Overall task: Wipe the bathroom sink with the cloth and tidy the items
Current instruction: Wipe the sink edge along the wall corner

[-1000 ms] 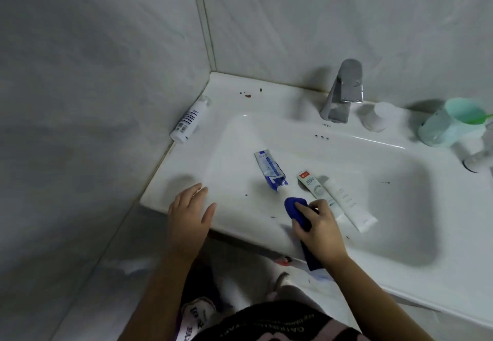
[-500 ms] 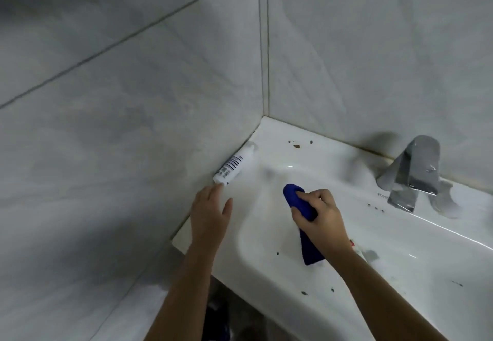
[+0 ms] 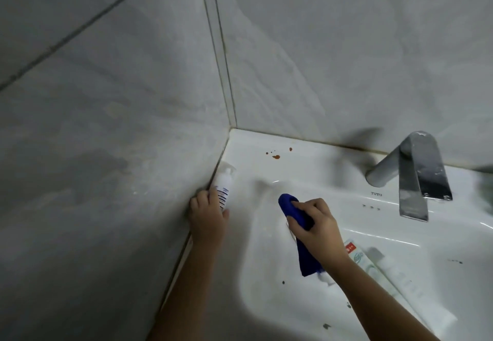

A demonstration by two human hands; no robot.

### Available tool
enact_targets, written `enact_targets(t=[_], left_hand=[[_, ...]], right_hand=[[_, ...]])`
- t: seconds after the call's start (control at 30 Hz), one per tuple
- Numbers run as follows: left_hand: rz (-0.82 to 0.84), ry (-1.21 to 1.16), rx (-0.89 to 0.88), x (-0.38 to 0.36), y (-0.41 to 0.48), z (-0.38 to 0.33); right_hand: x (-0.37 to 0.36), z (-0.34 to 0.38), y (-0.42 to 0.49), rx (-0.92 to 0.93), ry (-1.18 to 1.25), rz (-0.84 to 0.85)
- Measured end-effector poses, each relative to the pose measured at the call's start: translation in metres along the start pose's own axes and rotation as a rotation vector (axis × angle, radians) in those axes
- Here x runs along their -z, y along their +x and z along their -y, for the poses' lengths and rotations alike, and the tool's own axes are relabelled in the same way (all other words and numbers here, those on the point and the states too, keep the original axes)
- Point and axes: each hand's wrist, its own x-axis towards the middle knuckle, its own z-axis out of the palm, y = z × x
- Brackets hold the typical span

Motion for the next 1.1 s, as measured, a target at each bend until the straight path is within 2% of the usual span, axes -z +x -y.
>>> enact_targets(t=[0.1,0.27,0.4,0.53,0.6,0.67,0.87,1.1], left_hand=[[-0.041,-0.066,-0.021,-0.006,0.002,-0.003],[0.027,-0.225,0.052,-0.013,0.002,-0.002],[-0.020,-0.526,0.147,0.002,-0.010,-0.020],[0.035,-0.856,0.174,0.031,-0.036,-0.067],[0.079,-1.020,0.137,0.049,-0.048,-0.099],[0.132,-1.083,0.053,0.066,-0.062,-0.131],[0.363,-1.112,-0.245,0.078,-0.104,-0.231],[0.598,-1.148,-0.399,0.045,-0.150,-0.359]], right_hand=[[-0.001,-0.007,-0.002,-0.032,-0.017,-0.010],[-0.001,-0.015,-0.010,-0.066,-0.013,-0.012],[0.010,-0.021,-0.024,-0.106,0.010,-0.049],[0.037,-0.034,-0.047,-0.165,0.050,-0.114],[0.055,-0.043,-0.063,-0.185,0.062,-0.155],[0.075,-0.052,-0.081,-0.209,0.066,-0.206],[0.147,-0.086,-0.138,-0.329,0.110,-0.429],[0.243,-0.138,-0.203,-0.481,0.066,-0.717]])
